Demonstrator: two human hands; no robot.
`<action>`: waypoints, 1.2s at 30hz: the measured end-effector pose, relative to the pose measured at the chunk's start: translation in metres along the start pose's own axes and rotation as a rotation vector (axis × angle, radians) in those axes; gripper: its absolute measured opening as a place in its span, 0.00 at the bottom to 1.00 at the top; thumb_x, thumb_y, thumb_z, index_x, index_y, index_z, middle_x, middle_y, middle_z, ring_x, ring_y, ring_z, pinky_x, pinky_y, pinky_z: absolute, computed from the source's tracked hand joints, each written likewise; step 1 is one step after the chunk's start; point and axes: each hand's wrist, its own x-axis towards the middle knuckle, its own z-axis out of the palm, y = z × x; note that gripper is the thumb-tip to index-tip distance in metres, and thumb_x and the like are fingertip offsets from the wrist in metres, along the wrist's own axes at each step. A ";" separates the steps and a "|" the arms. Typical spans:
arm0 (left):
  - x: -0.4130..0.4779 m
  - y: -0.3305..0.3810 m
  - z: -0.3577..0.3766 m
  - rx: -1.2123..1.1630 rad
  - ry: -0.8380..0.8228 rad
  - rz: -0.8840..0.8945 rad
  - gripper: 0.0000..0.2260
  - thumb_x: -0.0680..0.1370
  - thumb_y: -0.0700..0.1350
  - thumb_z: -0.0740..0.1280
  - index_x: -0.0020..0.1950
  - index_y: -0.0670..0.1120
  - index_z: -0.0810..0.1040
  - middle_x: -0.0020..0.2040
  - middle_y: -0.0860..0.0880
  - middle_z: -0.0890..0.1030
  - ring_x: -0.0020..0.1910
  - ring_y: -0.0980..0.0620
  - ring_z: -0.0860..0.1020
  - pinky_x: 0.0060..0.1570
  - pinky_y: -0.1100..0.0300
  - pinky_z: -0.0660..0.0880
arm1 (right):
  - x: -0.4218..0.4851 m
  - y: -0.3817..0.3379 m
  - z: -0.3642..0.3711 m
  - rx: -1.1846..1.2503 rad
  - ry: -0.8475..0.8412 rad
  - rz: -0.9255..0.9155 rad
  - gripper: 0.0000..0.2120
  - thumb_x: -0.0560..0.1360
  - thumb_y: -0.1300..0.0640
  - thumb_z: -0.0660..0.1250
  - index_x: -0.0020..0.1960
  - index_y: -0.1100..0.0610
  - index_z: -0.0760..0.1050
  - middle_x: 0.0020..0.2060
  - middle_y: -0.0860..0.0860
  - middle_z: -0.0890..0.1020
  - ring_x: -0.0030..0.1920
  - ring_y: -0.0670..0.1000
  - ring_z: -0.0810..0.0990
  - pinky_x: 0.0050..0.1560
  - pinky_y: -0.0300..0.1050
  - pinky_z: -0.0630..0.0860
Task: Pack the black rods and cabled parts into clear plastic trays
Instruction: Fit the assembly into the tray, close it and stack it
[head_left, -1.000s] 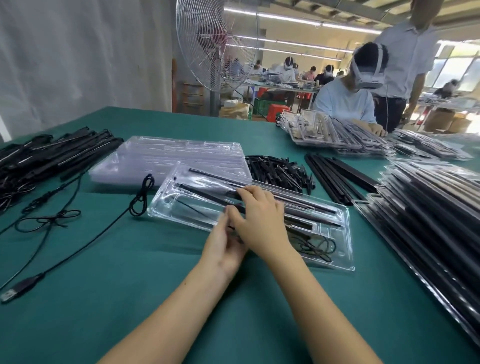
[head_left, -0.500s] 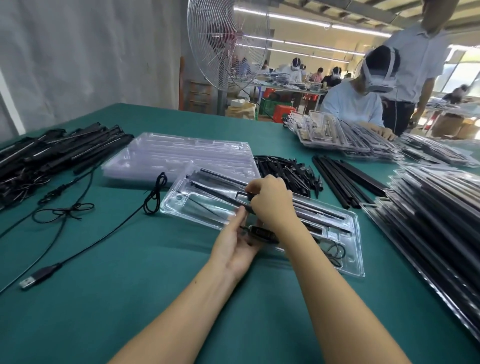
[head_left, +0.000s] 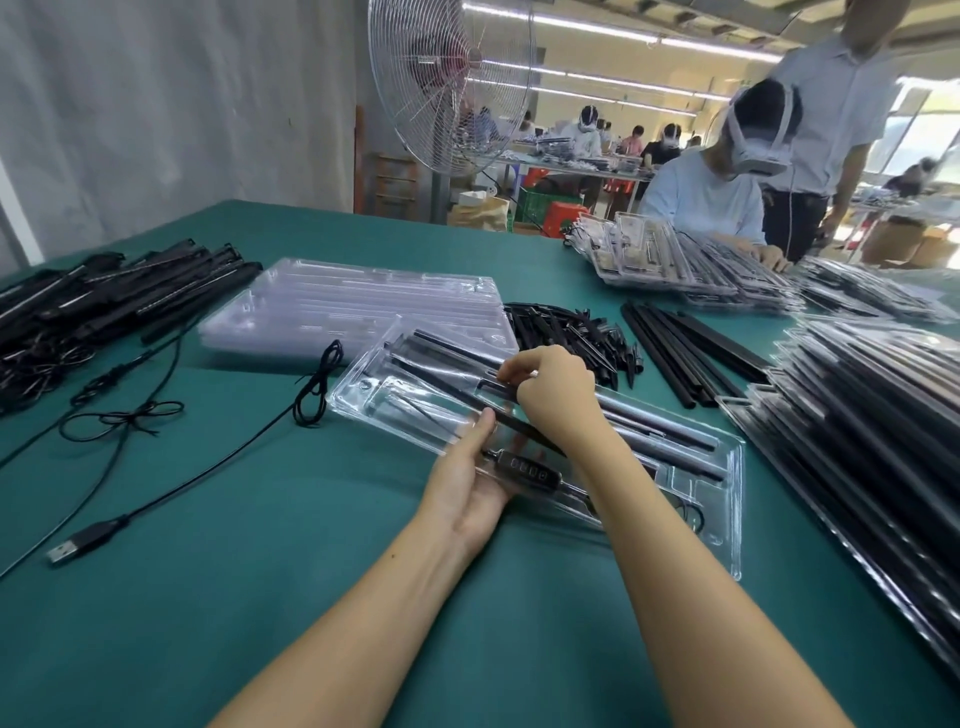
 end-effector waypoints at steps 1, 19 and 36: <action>0.000 0.000 0.000 0.001 -0.003 0.001 0.07 0.79 0.42 0.61 0.41 0.45 0.75 0.36 0.43 0.81 0.33 0.44 0.80 0.38 0.50 0.79 | 0.001 -0.001 0.000 -0.012 0.000 0.000 0.20 0.70 0.70 0.56 0.46 0.52 0.82 0.49 0.51 0.83 0.56 0.54 0.75 0.67 0.55 0.63; 0.000 0.001 0.004 0.041 0.087 -0.055 0.07 0.80 0.41 0.61 0.53 0.39 0.75 0.52 0.37 0.76 0.46 0.41 0.77 0.60 0.42 0.71 | -0.006 0.015 0.011 -0.152 0.016 -0.139 0.19 0.69 0.71 0.57 0.50 0.56 0.81 0.48 0.53 0.78 0.53 0.56 0.72 0.55 0.48 0.65; 0.003 0.000 0.007 0.062 0.157 -0.043 0.11 0.80 0.38 0.59 0.62 0.40 0.71 0.43 0.41 0.76 0.39 0.47 0.75 0.28 0.62 0.77 | -0.020 0.016 0.024 -0.274 -0.085 -0.100 0.16 0.76 0.59 0.55 0.53 0.58 0.81 0.44 0.48 0.68 0.53 0.55 0.67 0.54 0.51 0.62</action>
